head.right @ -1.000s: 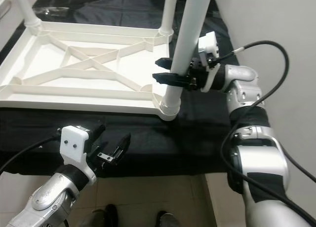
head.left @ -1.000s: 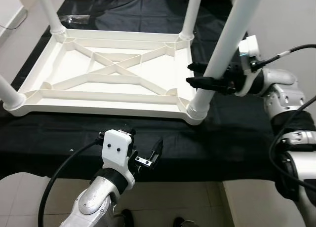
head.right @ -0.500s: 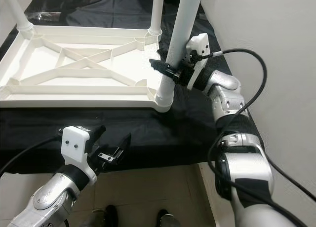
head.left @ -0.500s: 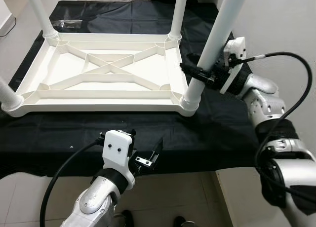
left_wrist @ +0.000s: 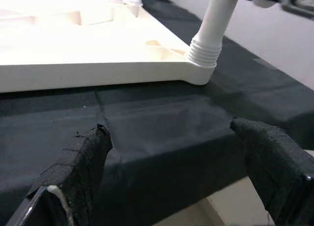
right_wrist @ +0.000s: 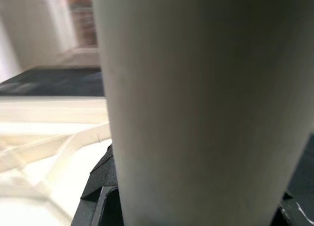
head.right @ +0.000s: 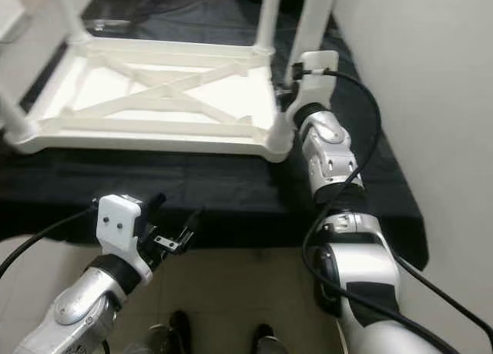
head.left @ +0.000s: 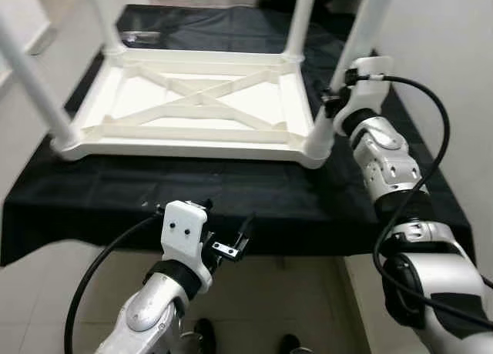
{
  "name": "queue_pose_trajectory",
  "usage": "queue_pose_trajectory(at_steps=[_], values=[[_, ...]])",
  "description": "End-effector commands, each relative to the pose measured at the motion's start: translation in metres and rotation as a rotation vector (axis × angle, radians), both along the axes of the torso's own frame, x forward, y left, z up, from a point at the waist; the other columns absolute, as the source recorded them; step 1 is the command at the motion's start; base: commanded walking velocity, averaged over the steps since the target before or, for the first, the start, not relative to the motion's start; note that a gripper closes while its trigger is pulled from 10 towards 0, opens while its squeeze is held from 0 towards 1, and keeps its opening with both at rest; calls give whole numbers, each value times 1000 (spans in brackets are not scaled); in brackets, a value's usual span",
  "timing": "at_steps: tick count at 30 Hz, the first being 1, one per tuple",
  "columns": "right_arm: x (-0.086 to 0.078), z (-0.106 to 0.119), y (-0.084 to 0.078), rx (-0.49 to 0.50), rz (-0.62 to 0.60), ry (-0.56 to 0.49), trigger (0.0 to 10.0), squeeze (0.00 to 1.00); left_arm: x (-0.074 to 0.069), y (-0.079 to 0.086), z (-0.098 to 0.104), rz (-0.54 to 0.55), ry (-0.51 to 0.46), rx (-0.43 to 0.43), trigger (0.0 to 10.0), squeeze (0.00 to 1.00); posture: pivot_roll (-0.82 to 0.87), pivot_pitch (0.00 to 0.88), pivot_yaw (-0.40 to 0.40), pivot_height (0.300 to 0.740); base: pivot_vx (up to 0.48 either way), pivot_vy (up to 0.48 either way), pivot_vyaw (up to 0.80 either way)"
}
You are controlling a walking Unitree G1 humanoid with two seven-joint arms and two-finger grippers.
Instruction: Building children table
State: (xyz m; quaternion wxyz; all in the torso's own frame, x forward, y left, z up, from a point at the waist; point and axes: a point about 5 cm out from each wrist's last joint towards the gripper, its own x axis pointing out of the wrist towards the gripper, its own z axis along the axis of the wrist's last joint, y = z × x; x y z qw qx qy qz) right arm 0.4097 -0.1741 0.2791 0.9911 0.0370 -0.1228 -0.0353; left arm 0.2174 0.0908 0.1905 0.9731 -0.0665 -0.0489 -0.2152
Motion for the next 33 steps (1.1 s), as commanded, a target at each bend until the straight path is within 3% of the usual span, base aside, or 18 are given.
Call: queue_pose_trajectory(at_steps=[1,3,7,11,13,18,25,28,30,33], values=[[-2,-36,-10,30,-149,129,10000,0,0,-1,-4,-5,14,17,10000,0,110,281,-48,740,0,0,0],[-6,-37,-3,104,-290,116,10000,0,1,-1,-4,-5,12,17,10000,0,110,281,-47,740,0,0,0],[-13,-38,8,161,-476,106,10000,0,2,-2,-4,-7,10,17,10000,0,110,283,-48,740,0,0,0],[-16,-35,16,144,-577,105,10000,0,2,-2,-4,-6,9,17,10000,0,111,282,-51,740,0,0,0],[-17,-36,23,138,-670,153,10000,0,2,-1,-4,-4,7,17,10000,0,113,284,-54,740,0,0,0],[-18,-36,35,149,-722,169,10000,0,2,0,-3,1,3,18,10000,0,117,283,-57,740,0,0,0],[-12,-28,36,138,-683,167,10000,0,3,-1,-4,5,1,15,10000,0,107,280,-60,740,0,0,0],[-9,-26,29,116,-688,178,10000,0,5,-1,-4,4,-1,14,10000,0,103,279,-61,740,0,0,0],[-10,-28,12,115,-785,216,10000,0,5,-1,-4,6,-3,14,10000,0,104,279,-62,740,0,0,0],[-11,-27,6,135,-831,220,10000,0,5,-1,-4,7,-3,13,10000,0,103,278,-62,740,0,0,0]])
